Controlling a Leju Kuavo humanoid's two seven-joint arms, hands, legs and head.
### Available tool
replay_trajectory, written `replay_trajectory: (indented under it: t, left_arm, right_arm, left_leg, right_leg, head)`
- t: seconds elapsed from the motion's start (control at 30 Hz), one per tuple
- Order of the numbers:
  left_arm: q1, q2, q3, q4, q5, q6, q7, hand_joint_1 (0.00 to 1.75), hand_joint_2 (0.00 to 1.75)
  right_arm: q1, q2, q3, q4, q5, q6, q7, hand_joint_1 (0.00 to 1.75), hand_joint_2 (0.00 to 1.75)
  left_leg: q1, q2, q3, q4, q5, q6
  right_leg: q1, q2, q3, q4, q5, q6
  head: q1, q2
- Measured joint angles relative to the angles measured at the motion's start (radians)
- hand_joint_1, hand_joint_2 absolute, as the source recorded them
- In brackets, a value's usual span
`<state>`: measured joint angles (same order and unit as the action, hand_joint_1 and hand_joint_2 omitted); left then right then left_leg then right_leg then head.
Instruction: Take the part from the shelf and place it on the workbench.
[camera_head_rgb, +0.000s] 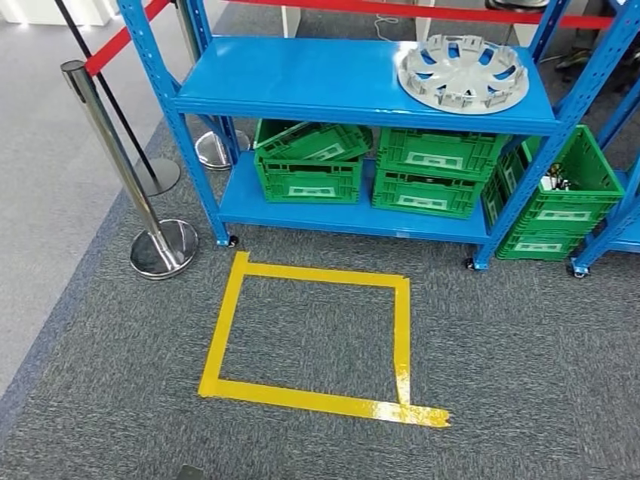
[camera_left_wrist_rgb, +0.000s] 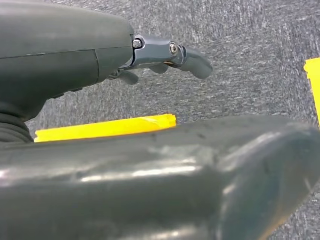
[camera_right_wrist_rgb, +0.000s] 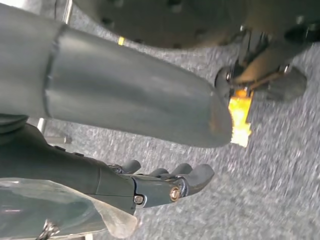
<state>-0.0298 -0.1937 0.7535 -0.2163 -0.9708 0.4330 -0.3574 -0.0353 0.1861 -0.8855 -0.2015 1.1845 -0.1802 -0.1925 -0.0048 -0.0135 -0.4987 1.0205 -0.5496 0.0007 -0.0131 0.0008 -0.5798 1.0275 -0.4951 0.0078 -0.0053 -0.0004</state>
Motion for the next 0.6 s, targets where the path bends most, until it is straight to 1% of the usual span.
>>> replay_trajectory:
  t: [0.03, 0.07, 0.1, 0.13, 0.17, 0.2, 0.23, 0.27, 0.3, 0.33, 0.37, 0.4, 0.43, 0.5, 0.53, 0.57, 0.6]
  left_arm:
    - [-0.001, 0.000, 0.000, 0.000, 0.000, 0.000, 0.000, 0.00, 0.00]
    - [-0.001, 0.000, 0.000, 0.000, -0.001, 0.000, -0.001, 0.00, 0.00]
    - [-0.001, 0.000, 0.000, 0.000, -0.001, -0.001, -0.001, 0.00, 0.00]
    - [-0.001, 0.000, 0.000, 0.000, 0.000, -0.002, -0.002, 0.00, 0.00]
    - [0.001, 0.001, 0.000, 0.000, 0.000, -0.003, -0.002, 0.00, 0.00]
    - [0.003, 0.001, 0.000, 0.000, 0.001, -0.004, -0.002, 0.00, 0.00]
    - [0.004, 0.002, 0.000, 0.000, 0.001, -0.005, -0.002, 0.00, 0.00]
    - [0.005, 0.002, 0.000, 0.000, 0.001, -0.005, -0.002, 0.00, 0.00]
    - [0.005, 0.003, 0.000, 0.000, 0.001, -0.005, -0.002, 0.00, 0.00]
    - [0.005, 0.004, 0.000, 0.000, 0.001, -0.005, -0.002, 0.00, 0.00]
    - [0.003, 0.005, 0.000, 0.000, 0.001, -0.005, -0.002, 0.00, 0.00]
    - [0.003, 0.005, 0.000, 0.000, 0.001, -0.005, -0.002, 0.00, 0.00]
    - [0.003, 0.005, 0.000, 0.000, 0.000, -0.006, -0.002, 0.00, 0.00]
    - [0.005, 0.006, 0.000, 0.000, -0.002, -0.006, 0.000, 0.00, 0.00]
    - [0.006, 0.006, 0.000, 0.000, -0.005, -0.006, 0.002, 0.00, 0.00]
    - [0.005, 0.006, 0.000, 0.000, -0.008, -0.006, 0.003, 0.00, 0.00]
    - [0.003, 0.007, 0.000, 0.000, -0.010, -0.007, 0.004, 0.00, 0.00]
  right_arm:
    - [0.000, 0.001, 0.000, 0.000, 0.000, 0.000, 0.000, 0.00, 0.00]
    - [-0.001, 0.001, 0.000, 0.000, 0.000, 0.000, 0.000, 0.00, 0.00]
    - [-0.001, 0.001, 0.000, 0.000, 0.000, 0.001, 0.000, 0.00, 0.00]
    - [-0.001, 0.002, 0.000, 0.000, 0.000, 0.002, 0.001, 0.00, 0.00]
    - [-0.001, 0.002, 0.000, 0.000, 0.000, 0.004, 0.003, 0.00, 0.00]
    - [0.000, 0.003, 0.000, 0.001, 0.000, 0.005, 0.005, 0.00, 0.00]
    - [0.001, 0.003, 0.000, 0.001, -0.001, 0.006, 0.007, 0.00, 0.00]
    - [0.001, 0.004, 0.000, 0.001, -0.001, 0.007, 0.008, 0.00, 0.00]
    - [0.001, 0.004, 0.000, 0.001, -0.002, 0.007, 0.009, 0.00, 0.00]
    - [0.001, 0.005, 0.000, 0.001, -0.002, 0.007, 0.009, 0.00, 0.00]
    - [0.000, 0.005, 0.000, 0.001, -0.002, 0.007, 0.009, 0.00, 0.00]
    - [-0.001, 0.005, 0.000, 0.002, -0.002, 0.007, 0.009, 0.00, 0.00]
    - [-0.002, 0.005, 0.000, 0.002, -0.002, 0.008, 0.009, 0.00, 0.00]
    - [-0.004, 0.005, 0.000, 0.002, -0.003, 0.015, 0.011, 0.00, 0.00]
    - [-0.006, 0.005, 0.000, 0.002, -0.004, 0.019, 0.014, 0.00, 0.00]
    - [-0.008, 0.005, -0.001, 0.002, -0.004, 0.025, 0.017, 0.00, 0.00]
    - [-0.010, 0.005, -0.001, 0.002, -0.005, 0.029, 0.021, 0.00, 0.00]
  left_leg:
    - [0.001, 0.001, -0.013, 0.031, -0.015, -0.006]
    - [0.004, 0.002, -0.036, 0.078, -0.035, -0.012]
    - [0.005, 0.003, -0.070, 0.141, -0.058, -0.016]
    - [0.007, 0.003, -0.111, 0.210, -0.079, -0.019]
    - [0.009, 0.003, -0.144, 0.259, -0.085, -0.021]
    - [0.010, 0.004, -0.165, 0.279, -0.072, -0.022]
    - [0.011, 0.004, -0.170, 0.265, -0.042, -0.021]
    - [0.012, 0.004, -0.157, 0.211, 0.007, -0.018]
    - [0.011, 0.006, -0.136, 0.151, 0.047, -0.015]
    - [0.008, 0.008, -0.116, 0.096, 0.071, -0.010]
    - [0.006, 0.010, -0.101, 0.055, 0.079, -0.005]
    - [0.003, 0.011, -0.093, 0.037, 0.072, 0.001]
    - [0.001, 0.010, -0.089, 0.025, 0.066, 0.007]
    - [0.005, 0.007, -0.076, 0.011, 0.063, 0.018]
    - [0.007, 0.006, -0.067, 0.006, 0.062, 0.024]
    - [0.008, 0.006, -0.060, 0.002, 0.060, 0.029]
    - [0.008, 0.006, -0.055, 0.000, 0.056, 0.033]
  right_leg:
    - [-0.002, -0.002, 0.006, -0.003, -0.003, -0.006]
    - [-0.004, -0.003, 0.012, -0.004, -0.008, -0.011]
    - [-0.004, -0.005, 0.018, -0.004, -0.013, -0.014]
    - [-0.004, -0.006, 0.025, -0.004, -0.019, -0.016]
    - [-0.004, -0.006, 0.033, -0.004, -0.026, -0.016]
    - [-0.004, -0.006, 0.043, -0.004, -0.033, -0.015]
    - [-0.004, -0.006, 0.054, -0.004, -0.041, -0.013]
    - [-0.004, -0.005, 0.066, -0.005, -0.050, -0.011]
    - [-0.004, -0.005, 0.075, -0.005, -0.058, -0.007]
    - [-0.003, -0.005, 0.080, -0.006, -0.066, -0.001]
    - [-0.002, -0.005, 0.083, -0.009, -0.073, 0.006]
    - [-0.001, -0.007, 0.089, -0.011, -0.075, 0.012]
    - [0.000, -0.008, 0.096, -0.014, -0.074, 0.019]
    - [0.000, -0.010, 0.105, -0.009, -0.073, 0.029]
    - [0.000, -0.009, 0.091, 0.014, -0.076, 0.032]
    - [0.000, -0.008, 0.062, 0.059, -0.086, 0.035]
    - [0.000, -0.006, 0.020, 0.123, -0.104, 0.037]
  head:
    - [-0.001, 0.000]
    - [-0.003, 0.000]
    - [-0.005, 0.000]
    - [-0.005, 0.000]
    - [-0.005, 0.000]
    - [-0.005, 0.000]
    - [-0.005, 0.000]
    - [-0.005, 0.000]
    - [-0.005, 0.000]
    - [-0.005, 0.000]
    - [-0.004, 0.000]
    - [-0.003, 0.000]
    - [-0.003, 0.000]
    - [-0.001, 0.000]
    - [0.001, 0.000]
    - [0.003, 0.000]
    - [0.006, 0.000]
